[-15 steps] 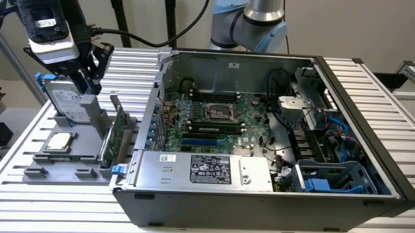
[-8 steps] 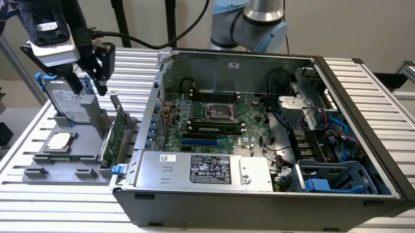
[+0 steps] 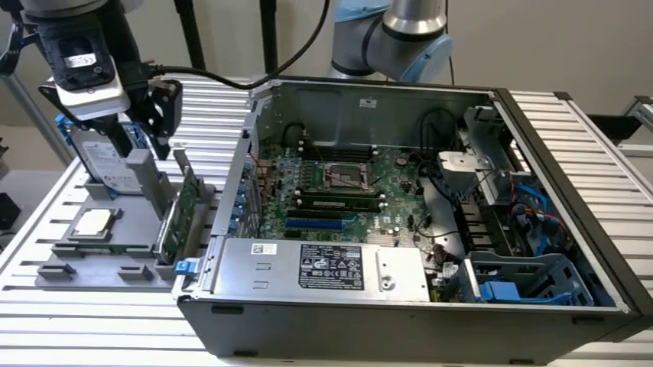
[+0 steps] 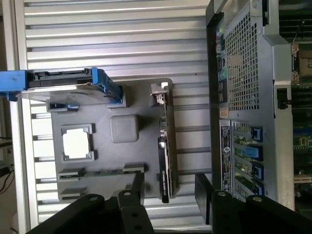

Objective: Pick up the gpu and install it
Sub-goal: 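Pick up the gpu and move the gpu toward the slot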

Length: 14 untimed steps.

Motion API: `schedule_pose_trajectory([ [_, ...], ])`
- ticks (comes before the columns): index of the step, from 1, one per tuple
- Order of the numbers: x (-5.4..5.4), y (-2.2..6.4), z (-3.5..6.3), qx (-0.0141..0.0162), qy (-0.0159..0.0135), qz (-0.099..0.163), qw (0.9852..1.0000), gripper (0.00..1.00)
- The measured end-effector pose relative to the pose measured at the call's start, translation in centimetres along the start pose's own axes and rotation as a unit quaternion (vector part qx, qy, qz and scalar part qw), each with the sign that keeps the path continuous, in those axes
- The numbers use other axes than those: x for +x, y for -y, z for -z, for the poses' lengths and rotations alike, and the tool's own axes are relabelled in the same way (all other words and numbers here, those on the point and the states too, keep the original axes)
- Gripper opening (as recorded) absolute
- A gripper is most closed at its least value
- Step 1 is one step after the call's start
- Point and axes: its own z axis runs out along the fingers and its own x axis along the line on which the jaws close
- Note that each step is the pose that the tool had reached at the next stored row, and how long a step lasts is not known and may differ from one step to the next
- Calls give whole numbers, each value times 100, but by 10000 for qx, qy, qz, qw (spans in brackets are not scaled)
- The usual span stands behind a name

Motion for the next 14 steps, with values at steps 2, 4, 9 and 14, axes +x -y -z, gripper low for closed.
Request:
schedule_pose_trajectory([
  [2,4,2,-36,0,0,3,10000,100],
  [4,8,4,-72,0,0,8,10000,100],
  [9,16,8,-164,-1,0,18,10000,100],
  [14,25,13,-253,-1,-1,25,10000,100],
])
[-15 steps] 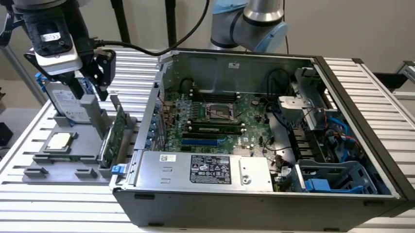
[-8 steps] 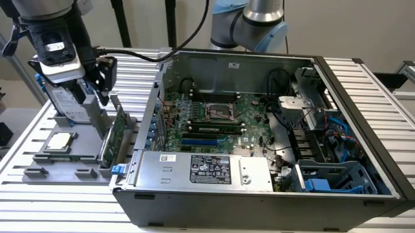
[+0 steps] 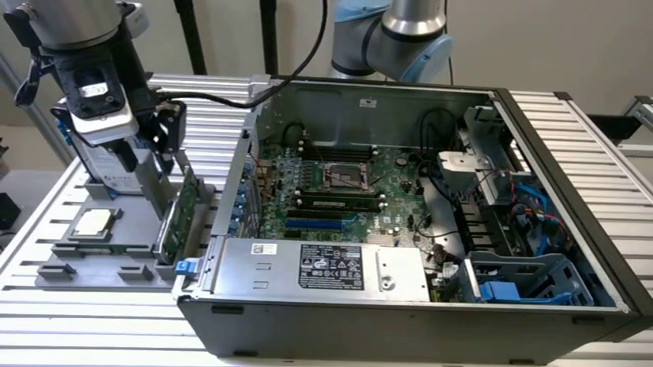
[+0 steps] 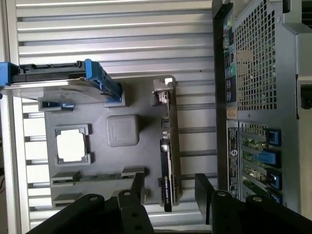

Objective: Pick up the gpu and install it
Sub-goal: 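Pick up the gpu and move the gpu toward the slot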

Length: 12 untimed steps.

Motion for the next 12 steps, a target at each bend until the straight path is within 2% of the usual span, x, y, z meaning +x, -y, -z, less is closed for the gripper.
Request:
schedule_pose_trajectory([
  [12,19,12,-218,0,0,9,10000,100],
])
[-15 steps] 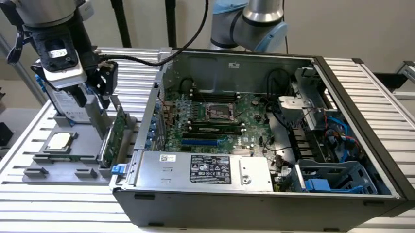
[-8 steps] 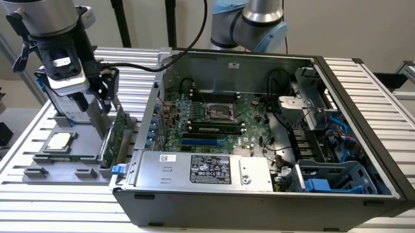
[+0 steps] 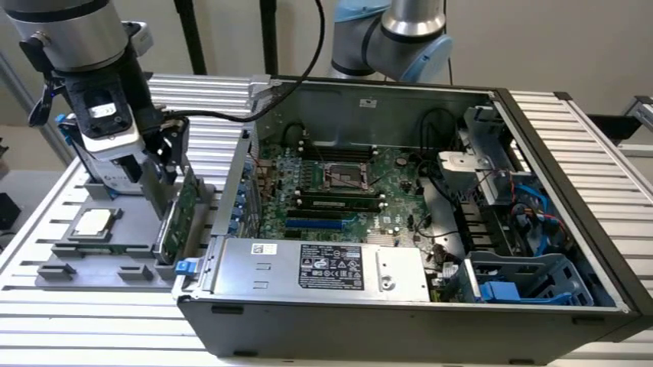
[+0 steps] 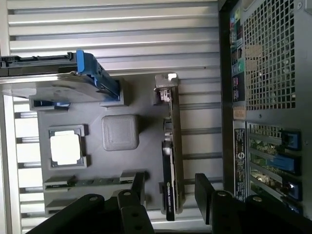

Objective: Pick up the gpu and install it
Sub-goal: 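Pick up the gpu and move the gpu toward the slot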

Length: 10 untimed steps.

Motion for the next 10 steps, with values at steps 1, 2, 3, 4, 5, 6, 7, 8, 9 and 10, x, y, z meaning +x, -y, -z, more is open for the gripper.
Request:
schedule_pose_trajectory([
  [1,1,1,-18,0,0,1,10000,100],
  [2,2,2,-35,-1,1,2,10000,100],
  [3,2,3,-54,0,2,3,10000,100],
  [4,3,5,-72,-1,4,3,10000,100],
  [5,3,7,-91,-1,9,3,10000,100],
  [6,3,8,-108,-1,14,3,10000,100],
  [7,4,10,-126,-1,22,3,10000,100],
  [8,4,12,-144,-2,29,4,10000,100],
  [9,4,14,-162,-2,38,5,10000,100],
  [10,4,17,-181,-3,47,5,10000,100],
])
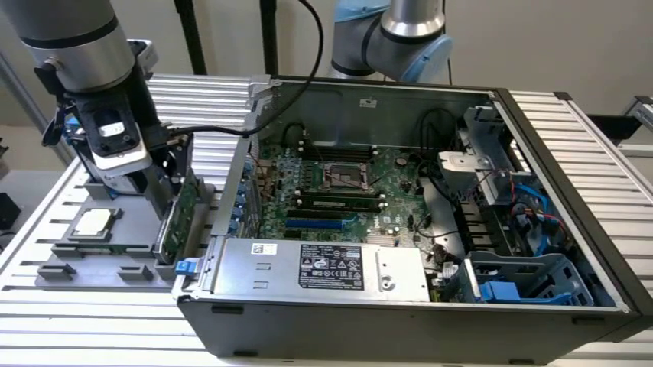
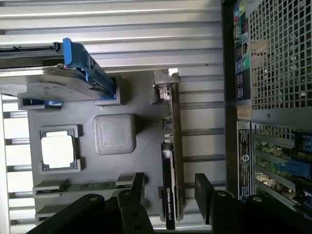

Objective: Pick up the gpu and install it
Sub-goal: 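Pick up the gpu and move the gpu toward the slot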

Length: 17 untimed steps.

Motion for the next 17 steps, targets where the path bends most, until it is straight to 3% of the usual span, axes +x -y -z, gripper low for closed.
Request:
schedule_pose_trajectory([
  [9,58,11,-161,-6,92,3,10000,100],
  [13,102,15,-230,-10,169,7,9999,100],
  [17,114,10,-284,-16,266,11,9996,100],
])
